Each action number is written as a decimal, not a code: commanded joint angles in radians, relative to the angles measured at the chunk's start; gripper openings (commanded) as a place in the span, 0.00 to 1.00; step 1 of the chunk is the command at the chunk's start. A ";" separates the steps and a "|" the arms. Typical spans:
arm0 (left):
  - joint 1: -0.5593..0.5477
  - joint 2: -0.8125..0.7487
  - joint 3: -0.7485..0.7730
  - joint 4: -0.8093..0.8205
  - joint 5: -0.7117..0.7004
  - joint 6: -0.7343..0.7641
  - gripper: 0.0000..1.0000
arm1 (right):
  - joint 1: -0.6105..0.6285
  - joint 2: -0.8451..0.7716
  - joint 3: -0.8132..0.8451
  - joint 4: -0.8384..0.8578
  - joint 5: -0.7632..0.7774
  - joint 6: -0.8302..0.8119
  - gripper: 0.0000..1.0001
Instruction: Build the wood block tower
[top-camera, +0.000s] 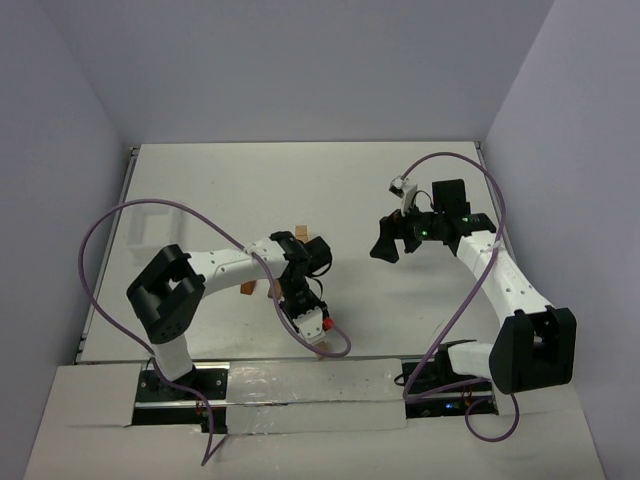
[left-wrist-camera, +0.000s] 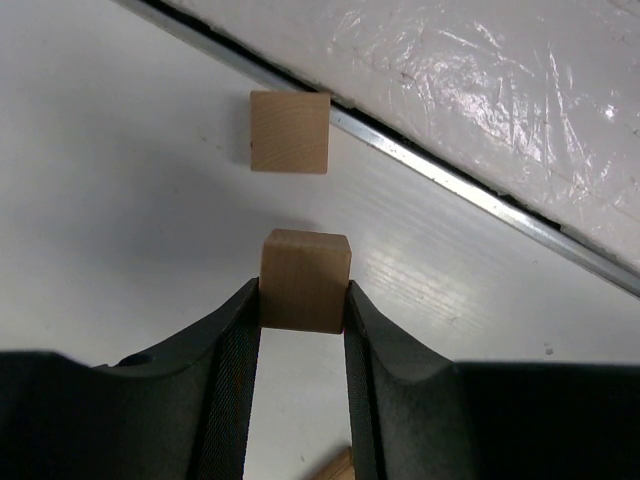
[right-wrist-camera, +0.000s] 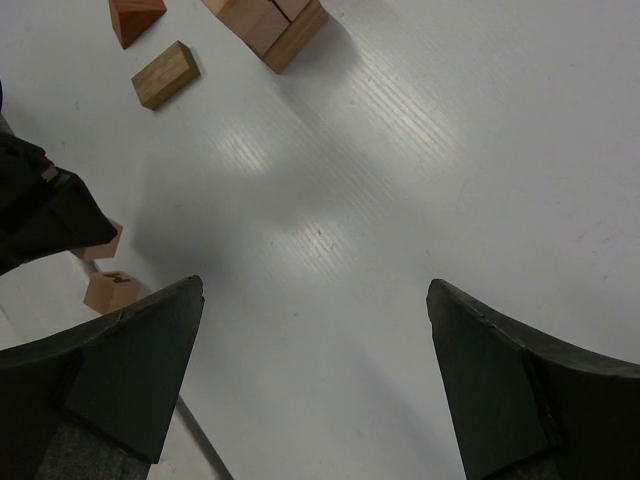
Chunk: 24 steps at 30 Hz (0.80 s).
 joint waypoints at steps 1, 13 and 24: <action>-0.031 0.031 0.033 0.048 0.041 -0.036 0.24 | -0.010 -0.024 0.002 0.009 -0.026 -0.023 1.00; -0.049 0.072 0.028 0.113 0.036 -0.099 0.29 | -0.013 -0.017 0.020 -0.002 -0.036 -0.032 1.00; -0.068 0.072 0.011 0.101 0.045 -0.090 0.31 | -0.013 -0.012 0.027 -0.006 -0.038 -0.040 1.00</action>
